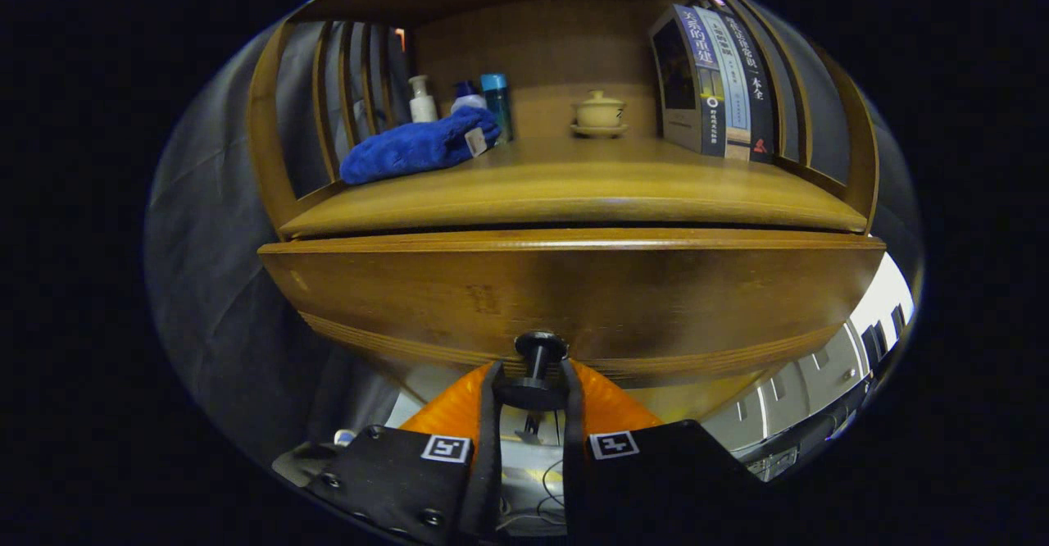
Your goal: Pull open the drawer, take out the items inside it, and place them on the countertop above the cabinet.
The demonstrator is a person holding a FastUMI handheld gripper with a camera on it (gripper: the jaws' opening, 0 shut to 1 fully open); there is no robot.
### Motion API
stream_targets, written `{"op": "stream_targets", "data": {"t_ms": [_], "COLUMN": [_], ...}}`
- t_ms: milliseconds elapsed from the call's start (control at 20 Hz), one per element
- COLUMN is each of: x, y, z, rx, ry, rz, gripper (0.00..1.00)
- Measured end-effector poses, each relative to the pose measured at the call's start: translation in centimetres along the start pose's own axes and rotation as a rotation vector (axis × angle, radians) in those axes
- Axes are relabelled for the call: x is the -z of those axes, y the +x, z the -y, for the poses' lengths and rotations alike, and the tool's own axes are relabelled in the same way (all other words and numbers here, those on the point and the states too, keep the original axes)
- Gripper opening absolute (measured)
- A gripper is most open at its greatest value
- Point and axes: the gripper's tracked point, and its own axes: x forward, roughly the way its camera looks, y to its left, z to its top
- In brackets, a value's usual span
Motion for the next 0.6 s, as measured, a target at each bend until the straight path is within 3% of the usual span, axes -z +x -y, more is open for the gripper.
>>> {"op": "stream_targets", "data": {"t_ms": [600], "x": [5.7], "y": [-7.8], "z": [-2.3], "rx": [-0.075], "ry": [-0.082], "rz": [-0.095], "gripper": [0.39]}}
